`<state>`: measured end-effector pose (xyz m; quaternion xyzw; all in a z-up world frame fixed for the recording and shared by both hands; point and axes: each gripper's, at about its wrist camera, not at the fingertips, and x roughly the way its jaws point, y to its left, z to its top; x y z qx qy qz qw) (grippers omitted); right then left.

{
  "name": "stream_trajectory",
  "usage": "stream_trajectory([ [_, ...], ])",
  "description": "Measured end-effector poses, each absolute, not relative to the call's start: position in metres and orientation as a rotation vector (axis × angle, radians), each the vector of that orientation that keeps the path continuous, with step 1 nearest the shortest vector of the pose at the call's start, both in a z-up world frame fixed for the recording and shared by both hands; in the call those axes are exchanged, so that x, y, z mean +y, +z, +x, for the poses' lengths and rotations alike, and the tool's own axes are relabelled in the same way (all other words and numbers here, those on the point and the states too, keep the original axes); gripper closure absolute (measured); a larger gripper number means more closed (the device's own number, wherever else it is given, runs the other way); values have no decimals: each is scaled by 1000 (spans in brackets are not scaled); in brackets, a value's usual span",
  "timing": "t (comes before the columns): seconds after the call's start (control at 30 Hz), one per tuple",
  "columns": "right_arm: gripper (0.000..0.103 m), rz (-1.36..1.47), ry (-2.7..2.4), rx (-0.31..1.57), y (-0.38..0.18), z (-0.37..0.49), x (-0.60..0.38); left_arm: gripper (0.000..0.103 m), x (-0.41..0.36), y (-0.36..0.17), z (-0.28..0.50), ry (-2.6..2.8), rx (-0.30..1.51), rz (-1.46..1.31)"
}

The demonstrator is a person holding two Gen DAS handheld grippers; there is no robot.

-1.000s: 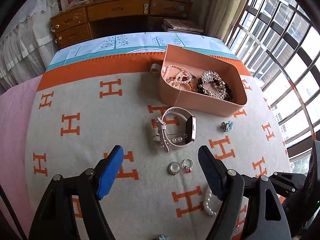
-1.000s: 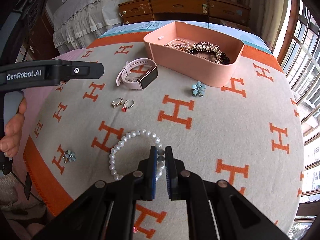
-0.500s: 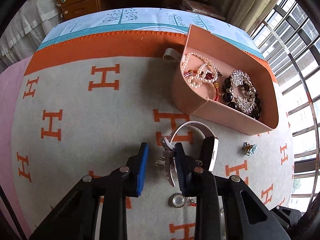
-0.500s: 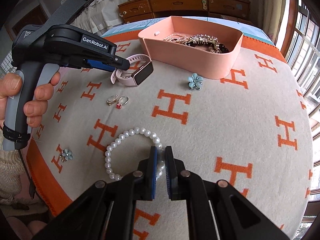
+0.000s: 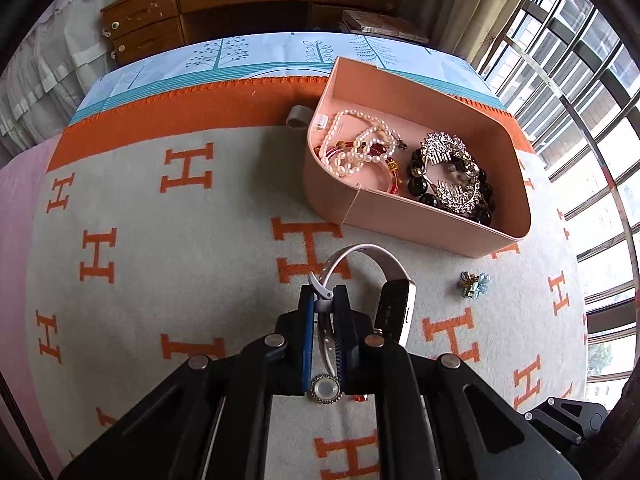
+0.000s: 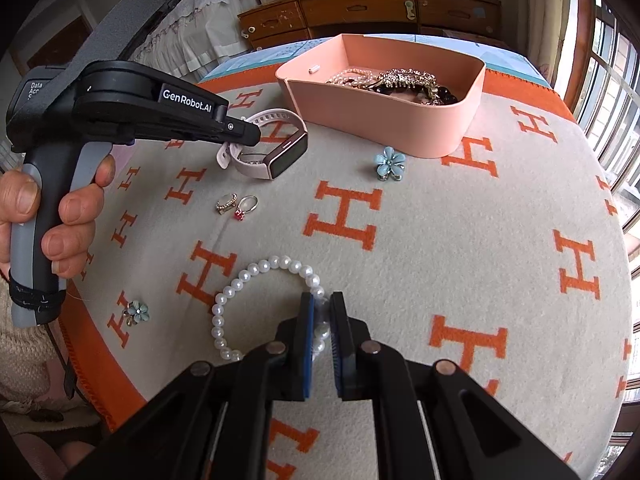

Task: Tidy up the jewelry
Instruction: 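Grasp the pink-band smartwatch with the left tool while the right tool holds the pearl bracelet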

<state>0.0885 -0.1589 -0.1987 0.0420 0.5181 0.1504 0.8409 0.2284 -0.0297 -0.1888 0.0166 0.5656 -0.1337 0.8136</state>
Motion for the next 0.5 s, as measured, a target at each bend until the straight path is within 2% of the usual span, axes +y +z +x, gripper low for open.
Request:
stream_trajectory([
  [0.5, 95, 158, 332, 1099, -201, 87, -169, 96, -57, -196, 191, -446, 1261, -10],
])
